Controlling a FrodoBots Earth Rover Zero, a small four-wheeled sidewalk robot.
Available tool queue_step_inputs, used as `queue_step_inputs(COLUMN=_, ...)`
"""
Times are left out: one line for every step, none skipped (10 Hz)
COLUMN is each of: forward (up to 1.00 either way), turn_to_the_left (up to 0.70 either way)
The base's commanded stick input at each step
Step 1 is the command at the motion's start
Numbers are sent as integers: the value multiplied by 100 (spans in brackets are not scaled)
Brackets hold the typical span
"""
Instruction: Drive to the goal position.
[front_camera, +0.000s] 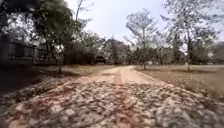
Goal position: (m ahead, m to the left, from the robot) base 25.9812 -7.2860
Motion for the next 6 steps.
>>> queue_step_inputs(forward=70, turn_to_the_left=0)
queue_step_inputs(forward=70, turn_to_the_left=0)
queue_step_inputs(forward=70, turn_to_the_left=0)
queue_step_inputs(forward=70, turn_to_the_left=0)
queue_step_inputs(forward=70, turn_to_the_left=0)
queue_step_inputs(forward=70, turn_to_the_left=0)
